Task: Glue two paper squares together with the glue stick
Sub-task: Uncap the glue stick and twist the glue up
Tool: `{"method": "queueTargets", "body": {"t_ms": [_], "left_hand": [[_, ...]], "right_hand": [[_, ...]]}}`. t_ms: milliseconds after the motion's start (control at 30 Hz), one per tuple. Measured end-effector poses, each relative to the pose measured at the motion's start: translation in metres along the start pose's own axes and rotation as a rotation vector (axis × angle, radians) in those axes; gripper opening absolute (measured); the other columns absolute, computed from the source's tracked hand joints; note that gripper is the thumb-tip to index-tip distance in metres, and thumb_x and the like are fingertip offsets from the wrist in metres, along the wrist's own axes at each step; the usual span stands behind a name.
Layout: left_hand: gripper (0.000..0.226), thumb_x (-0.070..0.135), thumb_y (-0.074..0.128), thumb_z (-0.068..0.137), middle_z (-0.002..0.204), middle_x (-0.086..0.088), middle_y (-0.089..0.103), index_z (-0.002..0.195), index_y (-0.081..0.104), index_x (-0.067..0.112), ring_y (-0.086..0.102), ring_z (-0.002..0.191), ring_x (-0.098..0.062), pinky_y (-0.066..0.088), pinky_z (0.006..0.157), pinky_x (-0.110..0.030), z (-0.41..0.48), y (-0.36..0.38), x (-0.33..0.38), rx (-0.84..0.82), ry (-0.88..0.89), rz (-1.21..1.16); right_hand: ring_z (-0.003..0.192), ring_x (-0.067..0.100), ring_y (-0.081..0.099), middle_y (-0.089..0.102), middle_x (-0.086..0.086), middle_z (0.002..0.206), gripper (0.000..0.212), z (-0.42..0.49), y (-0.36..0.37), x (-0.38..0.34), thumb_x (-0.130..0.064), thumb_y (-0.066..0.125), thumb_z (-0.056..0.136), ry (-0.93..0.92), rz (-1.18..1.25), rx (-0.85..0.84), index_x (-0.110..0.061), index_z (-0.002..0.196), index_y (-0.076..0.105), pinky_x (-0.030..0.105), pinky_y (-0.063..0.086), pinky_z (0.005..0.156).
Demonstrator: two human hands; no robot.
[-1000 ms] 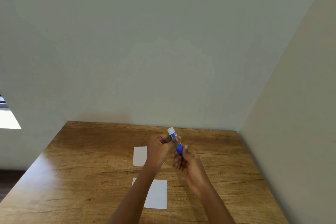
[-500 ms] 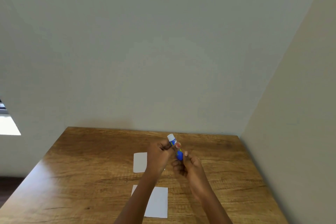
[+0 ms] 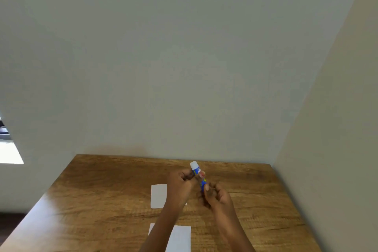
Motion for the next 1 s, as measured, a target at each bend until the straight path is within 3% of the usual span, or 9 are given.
{"method": "queueTargets", "body": {"t_ms": [133,200,333,467,567,667,800,867,1000], "left_hand": [[0.008,0.021,0.075,0.075,0.07,-0.008,0.073,0.069,0.075,0.017,0.064,0.068,-0.012,0.048,0.069,-0.027,0.003,0.003,0.002,-0.004,0.007,0.01],[0.009,0.022,0.075,0.075,0.07,-0.009,0.072,0.069,0.075,0.016,0.064,0.068,-0.014,0.048,0.069,-0.029,0.003,0.003,0.001,-0.002,0.008,0.018],[0.015,0.024,0.075,0.075,0.069,-0.016,0.07,0.069,0.074,0.009,0.058,0.062,-0.014,0.045,0.064,-0.028,0.003,0.002,0.0,-0.002,0.019,0.033],[0.009,0.023,0.074,0.077,0.072,-0.01,0.073,0.071,0.075,0.016,0.065,0.07,-0.018,0.049,0.069,-0.028,0.005,0.001,-0.002,0.003,-0.006,0.044],[0.01,0.022,0.074,0.077,0.07,-0.005,0.074,0.067,0.075,0.022,0.067,0.072,-0.015,0.05,0.072,-0.027,0.007,0.0,0.0,0.002,-0.024,0.006],[0.009,0.021,0.073,0.078,0.071,-0.005,0.074,0.07,0.076,0.017,0.067,0.066,-0.009,0.048,0.061,-0.011,0.01,0.002,0.006,-0.018,-0.036,-0.02],[0.022,0.015,0.068,0.083,0.064,-0.016,0.063,0.082,0.068,-0.007,0.055,0.038,-0.008,0.044,0.039,-0.013,0.01,0.007,0.022,-0.037,-0.078,-0.092],[0.024,0.015,0.069,0.083,0.067,-0.018,0.063,0.086,0.067,-0.009,0.057,0.041,-0.014,0.049,0.044,-0.021,0.014,0.008,0.027,-0.038,-0.093,-0.129],[0.013,0.023,0.073,0.078,0.074,-0.009,0.074,0.076,0.076,0.01,0.069,0.07,-0.015,0.056,0.075,-0.034,0.027,0.001,0.038,0.003,0.0,-0.093]], "right_hand": [[0.065,0.014,0.064,0.068,0.006,0.066,0.023,0.003,-0.008,-0.006,-0.019,0.07,0.082,-0.081,-0.043,0.035,-0.002,0.094,0.063,0.023,0.053,0.068],[0.058,0.014,0.06,0.066,0.006,0.06,0.015,0.003,-0.006,-0.005,-0.013,0.058,0.091,-0.048,0.012,0.031,0.001,0.087,0.064,0.019,0.051,0.059],[0.047,0.012,0.055,0.061,0.01,0.058,0.035,0.003,0.001,0.0,-0.018,0.041,0.098,0.085,0.089,0.013,0.004,0.084,0.065,0.018,0.047,0.047],[0.057,0.011,0.06,0.066,0.005,0.063,0.025,0.005,0.001,0.0,-0.02,0.05,0.095,0.033,0.037,0.01,0.001,0.096,0.064,0.022,0.052,0.058],[0.064,0.014,0.063,0.065,0.0,0.059,0.017,0.006,-0.001,-0.003,-0.01,0.063,0.087,-0.034,-0.032,0.031,-0.001,0.1,0.059,0.032,0.053,0.074],[0.061,0.016,0.059,0.064,0.003,0.061,0.014,0.008,0.0,-0.008,-0.014,0.057,0.091,-0.044,-0.004,0.053,-0.002,0.09,0.063,0.037,0.051,0.073],[0.051,0.013,0.056,0.063,0.006,0.058,0.043,0.016,0.007,-0.015,-0.031,0.04,0.098,0.078,0.096,0.034,-0.004,0.076,0.066,0.023,0.046,0.055],[0.054,0.011,0.059,0.066,0.005,0.063,0.042,0.02,0.008,-0.023,-0.033,0.04,0.098,0.055,0.066,0.024,-0.007,0.08,0.068,0.021,0.046,0.055],[0.067,0.011,0.061,0.065,0.006,0.072,0.017,0.024,0.011,-0.046,-0.02,0.057,0.091,-0.081,0.092,0.002,-0.005,0.097,0.062,0.02,0.051,0.064]]}}
Point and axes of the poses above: each hand's wrist, its own z-axis towards the middle knuckle, its own y-axis out of the palm, x = y × z, the point moved 6 cm from there along z, towards the middle knuckle
